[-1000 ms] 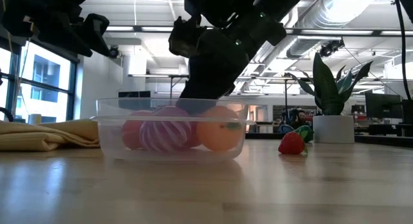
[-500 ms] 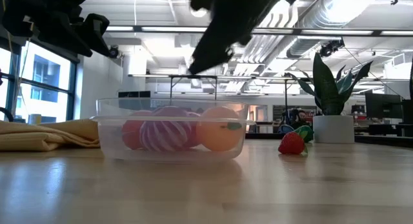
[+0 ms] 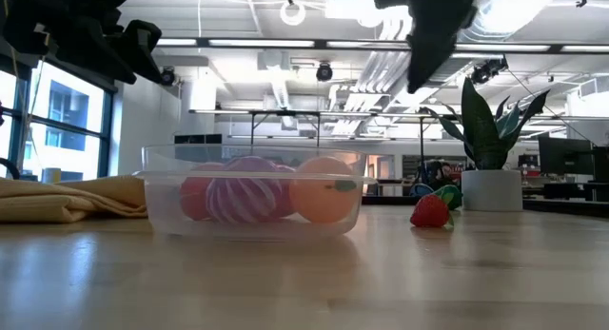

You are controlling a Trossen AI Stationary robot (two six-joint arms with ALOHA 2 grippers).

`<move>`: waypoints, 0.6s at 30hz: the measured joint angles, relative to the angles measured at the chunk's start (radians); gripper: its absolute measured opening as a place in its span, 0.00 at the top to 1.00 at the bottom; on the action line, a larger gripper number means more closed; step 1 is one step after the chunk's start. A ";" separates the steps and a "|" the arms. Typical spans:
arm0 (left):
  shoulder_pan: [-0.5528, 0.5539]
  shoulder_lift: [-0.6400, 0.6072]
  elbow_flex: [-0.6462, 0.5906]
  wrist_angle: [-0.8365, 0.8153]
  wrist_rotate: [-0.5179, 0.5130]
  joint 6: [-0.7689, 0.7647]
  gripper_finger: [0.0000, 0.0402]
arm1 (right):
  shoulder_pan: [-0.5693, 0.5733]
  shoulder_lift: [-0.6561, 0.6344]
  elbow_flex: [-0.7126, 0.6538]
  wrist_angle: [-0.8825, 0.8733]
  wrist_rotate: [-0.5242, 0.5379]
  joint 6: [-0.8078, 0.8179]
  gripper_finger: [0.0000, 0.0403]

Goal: Pick and placing Produce into tupperware
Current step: Put the red strawberry into the transparent bin

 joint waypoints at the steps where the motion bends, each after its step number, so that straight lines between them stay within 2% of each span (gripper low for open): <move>1: 0.000 0.000 0.000 0.000 0.000 0.000 0.45 | 0.006 0.000 0.000 -0.022 0.001 0.027 0.38; 5: 0.000 0.000 0.000 0.000 0.000 0.000 0.45 | 0.031 0.017 0.000 -0.079 0.040 0.091 0.38; 11: 0.000 0.000 0.000 0.000 0.000 0.000 0.45 | 0.073 0.043 -0.001 -0.088 0.078 0.093 0.38; 16: 0.000 0.000 0.000 0.001 0.000 0.000 0.45 | 0.108 0.080 -0.001 -0.052 0.079 0.079 0.38; 18: 0.000 0.000 0.000 0.000 0.000 0.000 0.45 | 0.116 0.095 -0.019 0.025 0.073 0.056 0.38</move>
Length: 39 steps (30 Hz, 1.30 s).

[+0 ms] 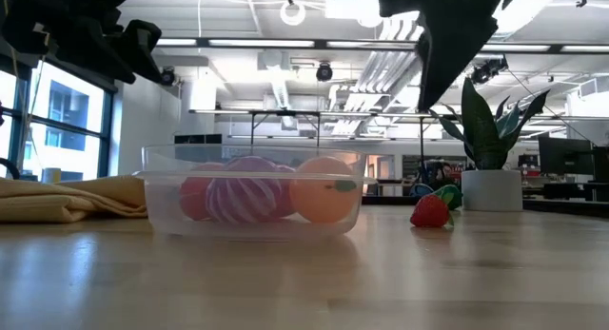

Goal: Pick and placing Produce into tupperware
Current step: Put the red strawberry into the transparent bin

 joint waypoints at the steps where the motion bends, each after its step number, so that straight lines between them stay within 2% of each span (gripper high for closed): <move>1: 0.000 0.000 0.000 0.001 0.000 0.000 0.45 | 0.003 0.003 -0.027 0.053 -0.020 -0.018 0.38; 5: 0.000 0.000 0.000 0.000 0.000 0.000 0.45 | 0.000 0.004 -0.177 0.261 -0.084 -0.059 0.38; 11: 0.000 0.000 0.000 0.000 0.000 0.000 0.45 | -0.007 0.004 -0.301 0.328 0.009 -0.069 0.38; 17: 0.000 0.000 0.000 0.000 0.000 0.000 0.45 | -0.033 0.004 -0.401 0.532 -0.074 -0.106 0.38; 20: 0.000 0.000 0.000 0.000 0.000 0.000 0.45 | -0.034 0.004 -0.419 0.576 -0.076 -0.112 0.38; 39: 0.000 0.000 0.000 0.000 0.000 0.000 0.45 | -0.054 0.039 -0.423 0.585 -0.105 -0.127 0.38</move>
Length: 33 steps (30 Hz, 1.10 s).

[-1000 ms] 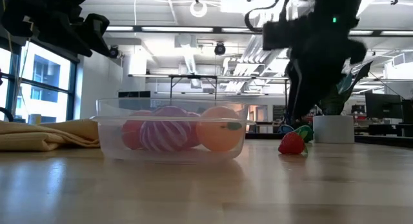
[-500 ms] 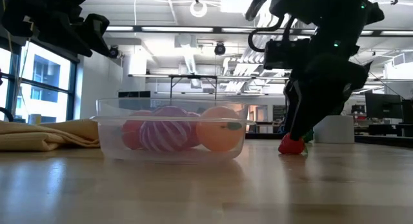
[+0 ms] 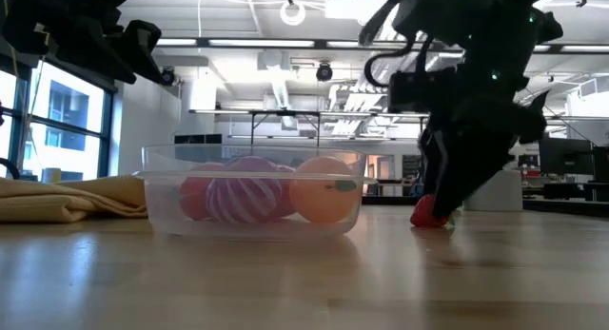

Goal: Pick and placing Produce into tupperware
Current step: Put the red strawberry into the transparent bin

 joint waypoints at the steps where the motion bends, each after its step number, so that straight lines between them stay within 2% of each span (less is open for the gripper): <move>1: 0.000 0.000 0.000 0.000 0.000 0.000 0.45 | 0.000 0.012 0.000 0.001 -0.003 -0.001 0.38; 12: 0.000 0.000 0.000 0.000 0.000 0.000 0.45 | 0.000 0.028 0.000 0.014 0.005 -0.003 0.39; 23: 0.000 0.000 0.000 0.000 0.000 0.000 0.45 | -0.020 0.029 0.000 0.016 -0.013 -0.003 0.52; 33: 0.000 0.000 0.000 0.000 0.000 0.000 0.45 | -0.024 0.029 0.000 0.014 -0.016 -0.003 0.57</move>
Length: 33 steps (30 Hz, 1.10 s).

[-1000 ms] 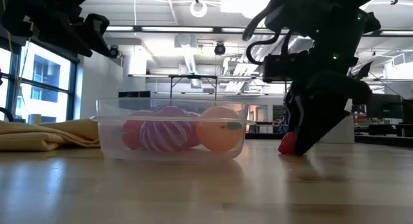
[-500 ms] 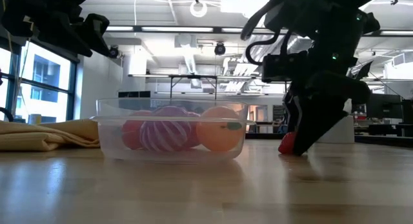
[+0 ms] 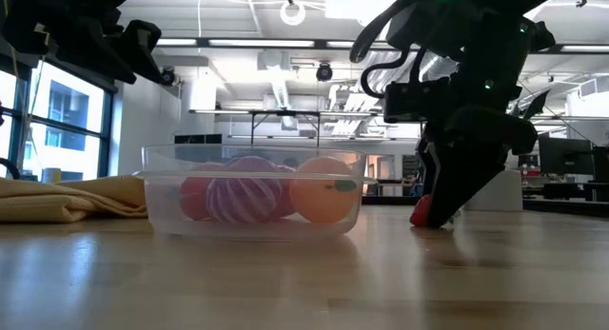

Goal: Pick and placing Produce into tupperware
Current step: Put the red strawberry into the transparent bin

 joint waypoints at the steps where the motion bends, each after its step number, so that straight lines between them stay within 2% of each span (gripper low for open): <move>1: 0.000 0.000 0.000 0.000 0.000 0.000 0.45 | 0.000 0.000 0.000 0.000 0.000 0.000 0.58; 9: 0.000 0.000 0.000 0.000 0.000 0.000 0.45 | 0.000 0.000 0.000 -0.001 0.000 0.000 0.64; 33: 0.000 0.000 0.000 0.000 0.000 0.000 0.45 | -0.001 0.001 0.018 -0.022 0.000 0.002 0.65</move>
